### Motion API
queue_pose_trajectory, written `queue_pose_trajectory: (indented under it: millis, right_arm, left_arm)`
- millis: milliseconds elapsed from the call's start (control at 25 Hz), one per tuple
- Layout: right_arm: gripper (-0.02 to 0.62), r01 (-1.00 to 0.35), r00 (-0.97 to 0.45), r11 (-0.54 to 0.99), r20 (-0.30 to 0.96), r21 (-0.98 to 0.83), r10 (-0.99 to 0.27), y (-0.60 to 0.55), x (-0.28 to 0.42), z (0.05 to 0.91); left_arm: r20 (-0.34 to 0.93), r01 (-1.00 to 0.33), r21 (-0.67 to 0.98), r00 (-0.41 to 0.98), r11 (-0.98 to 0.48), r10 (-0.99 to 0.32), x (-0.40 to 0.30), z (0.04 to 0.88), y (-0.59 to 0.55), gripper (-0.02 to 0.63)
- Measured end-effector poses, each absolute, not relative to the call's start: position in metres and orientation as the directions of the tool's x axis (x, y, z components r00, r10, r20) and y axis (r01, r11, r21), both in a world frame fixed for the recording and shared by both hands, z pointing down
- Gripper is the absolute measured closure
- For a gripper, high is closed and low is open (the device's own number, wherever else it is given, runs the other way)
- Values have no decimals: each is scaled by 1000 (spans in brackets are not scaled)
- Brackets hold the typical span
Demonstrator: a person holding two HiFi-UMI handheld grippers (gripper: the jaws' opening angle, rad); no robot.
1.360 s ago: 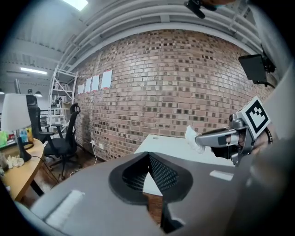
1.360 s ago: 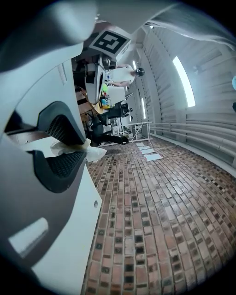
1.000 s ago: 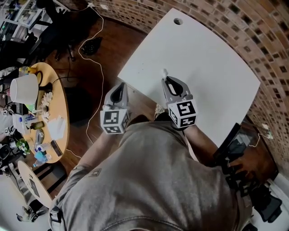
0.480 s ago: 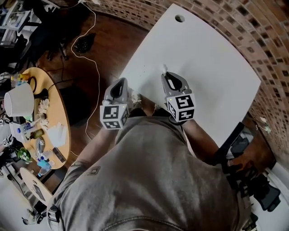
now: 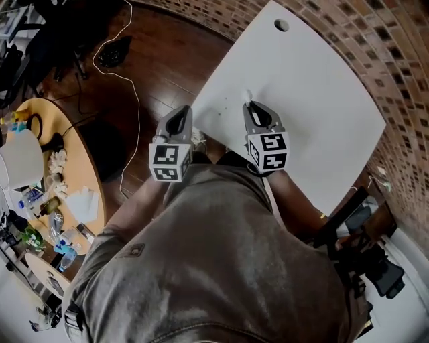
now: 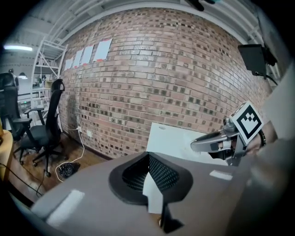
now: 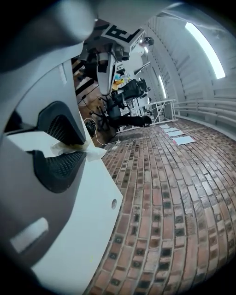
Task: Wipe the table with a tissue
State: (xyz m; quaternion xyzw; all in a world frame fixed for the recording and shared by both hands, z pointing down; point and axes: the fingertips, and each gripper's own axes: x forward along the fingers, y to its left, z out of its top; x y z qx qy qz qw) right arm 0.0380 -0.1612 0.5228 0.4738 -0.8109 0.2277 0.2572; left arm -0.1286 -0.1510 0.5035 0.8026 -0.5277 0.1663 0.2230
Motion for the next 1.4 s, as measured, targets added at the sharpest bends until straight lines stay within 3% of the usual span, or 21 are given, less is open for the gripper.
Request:
queue_pose_trajectory:
  millis: [600,1400]
  right_arm:
    - [531,-912,-318,396,790,-104,-525,-174,28,597]
    - [531,-881,-336,463,818,-97,-467,-178,-6,600]
  left_arm:
    - [575,-905,220,422,-364,-701,-156,539,-171,604]
    - [577,-911,234,411,-339,-706,-186,541,-177,604]
